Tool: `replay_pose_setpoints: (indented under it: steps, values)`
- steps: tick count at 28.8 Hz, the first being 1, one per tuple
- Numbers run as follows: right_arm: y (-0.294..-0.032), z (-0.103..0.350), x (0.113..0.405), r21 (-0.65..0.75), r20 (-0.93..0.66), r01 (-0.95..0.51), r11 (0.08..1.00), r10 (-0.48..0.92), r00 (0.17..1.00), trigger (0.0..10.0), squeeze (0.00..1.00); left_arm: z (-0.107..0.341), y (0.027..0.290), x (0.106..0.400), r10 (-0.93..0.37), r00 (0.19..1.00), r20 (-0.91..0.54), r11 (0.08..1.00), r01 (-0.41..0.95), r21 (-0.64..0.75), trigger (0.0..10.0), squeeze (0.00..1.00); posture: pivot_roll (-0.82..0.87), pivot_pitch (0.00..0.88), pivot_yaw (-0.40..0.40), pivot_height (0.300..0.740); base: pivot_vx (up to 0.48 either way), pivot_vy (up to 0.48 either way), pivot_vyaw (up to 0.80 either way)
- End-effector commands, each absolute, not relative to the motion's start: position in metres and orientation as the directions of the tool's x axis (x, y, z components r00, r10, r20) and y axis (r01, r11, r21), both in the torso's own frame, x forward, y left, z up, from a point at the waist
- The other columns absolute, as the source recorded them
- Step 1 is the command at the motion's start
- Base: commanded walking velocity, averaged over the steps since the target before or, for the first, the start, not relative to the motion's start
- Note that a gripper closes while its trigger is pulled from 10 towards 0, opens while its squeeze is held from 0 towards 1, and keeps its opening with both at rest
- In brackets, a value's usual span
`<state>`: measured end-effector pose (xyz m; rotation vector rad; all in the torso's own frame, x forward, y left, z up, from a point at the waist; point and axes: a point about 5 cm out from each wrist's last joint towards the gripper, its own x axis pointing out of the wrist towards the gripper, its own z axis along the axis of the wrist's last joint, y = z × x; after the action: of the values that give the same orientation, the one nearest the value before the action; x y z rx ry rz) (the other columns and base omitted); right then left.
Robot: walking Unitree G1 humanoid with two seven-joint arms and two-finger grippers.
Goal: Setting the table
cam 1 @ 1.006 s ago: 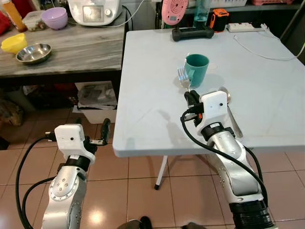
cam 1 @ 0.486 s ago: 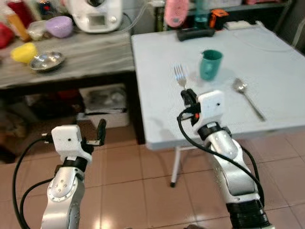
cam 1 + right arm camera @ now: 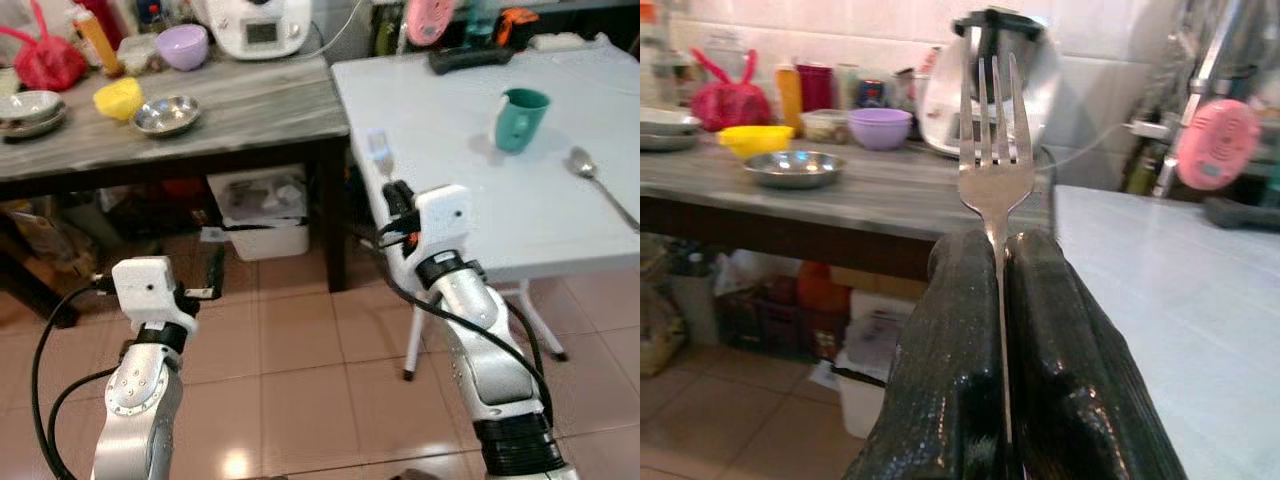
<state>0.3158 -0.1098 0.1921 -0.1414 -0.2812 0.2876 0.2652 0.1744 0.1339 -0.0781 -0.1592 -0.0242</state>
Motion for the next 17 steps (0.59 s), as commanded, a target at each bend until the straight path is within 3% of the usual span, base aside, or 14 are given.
replay_pose_setpoints:
  steps: [1,6,13,17]
  values:
    - [-0.1124,0.1932,0.3153,-0.177,0.261,-0.253,0.951,0.294,0.92,10.0,0.0,0.1334,0.1731,0.2649,-0.022,0.987,0.158,0.997,0.033,-0.069,10.0,0.0,-0.09,0.117,0.094,0.74,0.0,0.48,0.41]
    - [-0.1132,0.1928,0.3158,-0.181,0.259,-0.248,0.952,0.29,0.921,10.0,0.0,0.1332,0.1722,0.2656,-0.026,0.987,0.157,0.997,0.037,-0.069,10.0,0.0,-0.09,0.117,0.094,0.74,0.0,0.48,0.46]
    - [-0.1137,0.1918,0.3165,-0.182,0.255,-0.245,0.952,0.286,0.924,10.0,0.0,0.1322,0.1716,0.2665,-0.028,0.988,0.153,0.997,0.038,-0.066,10.0,0.0,-0.1,0.113,0.092,0.74,0.0,0.48,0.0]
    - [-0.1151,0.1904,0.3163,-0.181,0.253,-0.243,0.953,0.283,0.925,10.0,0.0,0.1344,0.1699,0.2669,-0.024,0.985,0.17,0.999,0.031,-0.042,10.0,0.0,-0.09,0.113,0.093,0.74,0.0,0.068,0.0]
